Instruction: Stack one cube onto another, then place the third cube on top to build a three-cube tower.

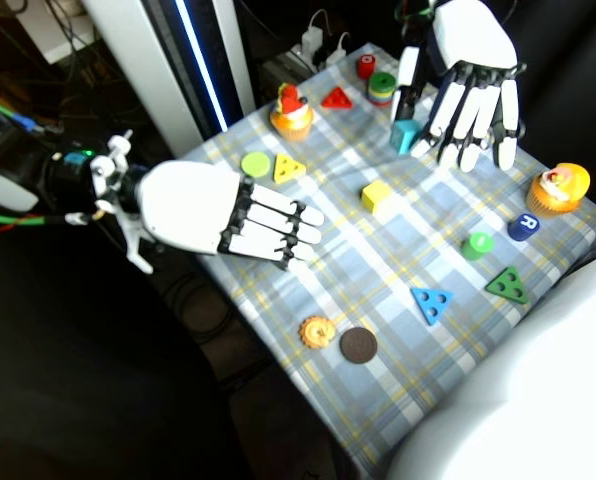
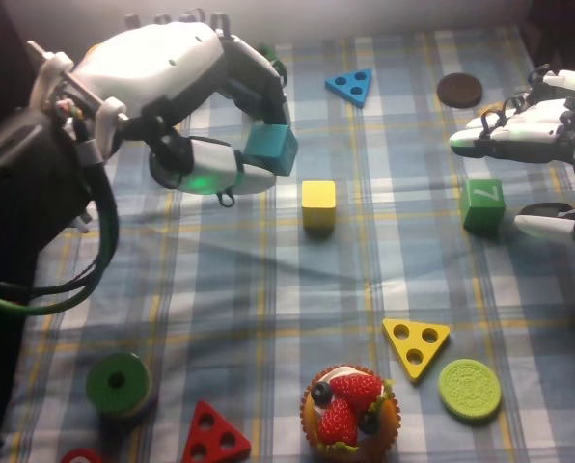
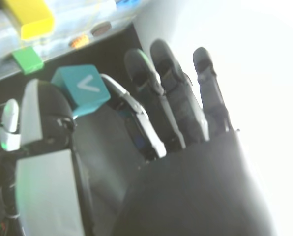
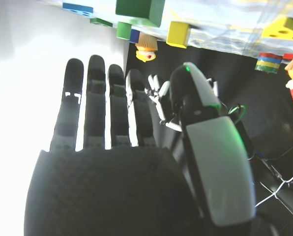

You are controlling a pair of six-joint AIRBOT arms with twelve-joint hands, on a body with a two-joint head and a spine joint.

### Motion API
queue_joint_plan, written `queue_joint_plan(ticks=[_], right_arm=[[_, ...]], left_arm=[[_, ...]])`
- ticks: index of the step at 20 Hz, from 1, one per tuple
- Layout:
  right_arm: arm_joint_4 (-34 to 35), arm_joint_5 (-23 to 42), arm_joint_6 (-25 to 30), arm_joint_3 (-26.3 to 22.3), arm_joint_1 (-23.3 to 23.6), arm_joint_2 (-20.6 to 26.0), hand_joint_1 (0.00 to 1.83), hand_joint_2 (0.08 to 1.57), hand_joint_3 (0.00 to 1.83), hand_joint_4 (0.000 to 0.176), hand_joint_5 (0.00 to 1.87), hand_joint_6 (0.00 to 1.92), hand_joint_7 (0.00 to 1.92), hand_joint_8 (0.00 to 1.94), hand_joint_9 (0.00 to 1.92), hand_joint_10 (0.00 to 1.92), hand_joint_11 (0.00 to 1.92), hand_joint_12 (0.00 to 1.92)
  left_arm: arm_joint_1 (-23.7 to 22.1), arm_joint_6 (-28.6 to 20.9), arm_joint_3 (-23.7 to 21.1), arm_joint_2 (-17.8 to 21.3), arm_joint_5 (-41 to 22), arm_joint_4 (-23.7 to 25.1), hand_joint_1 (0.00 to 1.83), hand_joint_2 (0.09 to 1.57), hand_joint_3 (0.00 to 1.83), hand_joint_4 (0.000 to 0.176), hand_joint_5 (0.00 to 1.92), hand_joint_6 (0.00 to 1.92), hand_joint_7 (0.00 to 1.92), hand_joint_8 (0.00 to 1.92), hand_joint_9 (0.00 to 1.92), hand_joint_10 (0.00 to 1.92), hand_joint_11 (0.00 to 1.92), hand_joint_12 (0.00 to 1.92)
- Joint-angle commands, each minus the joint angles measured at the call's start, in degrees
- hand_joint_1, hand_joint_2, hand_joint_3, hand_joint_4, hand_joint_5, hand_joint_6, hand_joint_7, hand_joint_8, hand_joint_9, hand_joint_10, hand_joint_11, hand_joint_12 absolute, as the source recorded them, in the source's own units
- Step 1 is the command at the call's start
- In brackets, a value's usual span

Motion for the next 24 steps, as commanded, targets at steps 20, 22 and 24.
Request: queue_joint_plan(ticks=[20,22,24], right_arm=[[0.12,8.17,0.30,0.42,0.80,0.10,0.67,1.30,0.00,0.000,0.31,0.00,0.33,0.00,0.33,0.00,0.00,1.00],[-0.07,8.18,0.30,0.42,0.93,0.10,0.68,1.29,0.00,0.000,0.31,0.00,0.33,0.00,0.33,0.00,0.00,0.99],[-0.08,8.17,0.30,0.43,0.93,0.10,0.67,1.29,0.00,0.000,0.32,0.00,0.34,0.00,0.35,0.01,0.00,1.03]], left_arm=[[-2.49,-0.21,8.87,-8.60,5.05,0.65,1.03,1.08,0.00,0.176,1.03,0.88,0.93,0.00,0.73,0.00,0.27,0.15],[-2.58,-0.20,9.37,-8.89,5.62,0.66,1.03,1.08,0.00,0.176,1.04,0.88,0.94,0.00,0.74,0.00,0.27,0.15],[-2.59,-0.07,9.69,-9.11,6.22,0.66,1.04,1.08,0.00,0.176,1.04,0.88,0.93,0.00,0.72,0.00,0.25,0.15]])
